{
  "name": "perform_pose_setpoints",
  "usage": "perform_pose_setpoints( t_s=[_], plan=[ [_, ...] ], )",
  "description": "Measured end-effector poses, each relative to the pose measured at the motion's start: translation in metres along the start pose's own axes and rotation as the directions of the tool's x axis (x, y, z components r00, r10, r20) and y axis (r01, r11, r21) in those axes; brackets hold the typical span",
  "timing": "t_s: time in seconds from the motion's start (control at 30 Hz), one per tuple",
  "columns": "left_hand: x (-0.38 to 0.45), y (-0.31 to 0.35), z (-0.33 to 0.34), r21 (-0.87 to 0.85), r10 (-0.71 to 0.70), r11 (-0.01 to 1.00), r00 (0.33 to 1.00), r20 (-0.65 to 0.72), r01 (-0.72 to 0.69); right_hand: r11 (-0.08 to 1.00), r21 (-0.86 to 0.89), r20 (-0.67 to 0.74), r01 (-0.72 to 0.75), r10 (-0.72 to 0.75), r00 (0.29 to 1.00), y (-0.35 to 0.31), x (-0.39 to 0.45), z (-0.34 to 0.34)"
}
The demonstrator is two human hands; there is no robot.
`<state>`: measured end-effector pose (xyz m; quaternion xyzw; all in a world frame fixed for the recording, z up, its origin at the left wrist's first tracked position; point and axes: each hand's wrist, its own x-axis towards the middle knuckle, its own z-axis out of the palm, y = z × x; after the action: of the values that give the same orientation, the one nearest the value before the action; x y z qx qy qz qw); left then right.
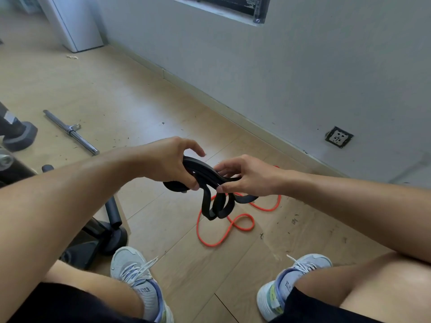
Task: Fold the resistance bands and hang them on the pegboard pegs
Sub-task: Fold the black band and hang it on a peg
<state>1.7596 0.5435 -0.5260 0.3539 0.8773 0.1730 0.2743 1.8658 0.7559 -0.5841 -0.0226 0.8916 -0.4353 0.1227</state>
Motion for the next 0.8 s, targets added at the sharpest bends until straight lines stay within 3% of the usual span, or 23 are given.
perform_pose_setpoints(
  t_s=[0.3,0.67,0.8],
  plan=[
    [0.002,0.005,0.003,0.070,0.011,0.998,0.999,-0.037,-0.009,1.000,-0.027,-0.085,0.003,-0.006,0.996,-0.003,0.000,-0.005],
    [0.003,0.008,0.005,0.070,0.042,0.997,0.999,-0.014,-0.041,0.979,-0.205,-0.019,0.018,-0.022,1.000,-0.005,-0.003,-0.013],
    [0.003,0.011,0.005,0.073,0.056,0.996,0.998,-0.020,-0.055,0.981,-0.192,0.018,-0.029,0.033,0.999,-0.001,0.000,-0.011]
  ],
)
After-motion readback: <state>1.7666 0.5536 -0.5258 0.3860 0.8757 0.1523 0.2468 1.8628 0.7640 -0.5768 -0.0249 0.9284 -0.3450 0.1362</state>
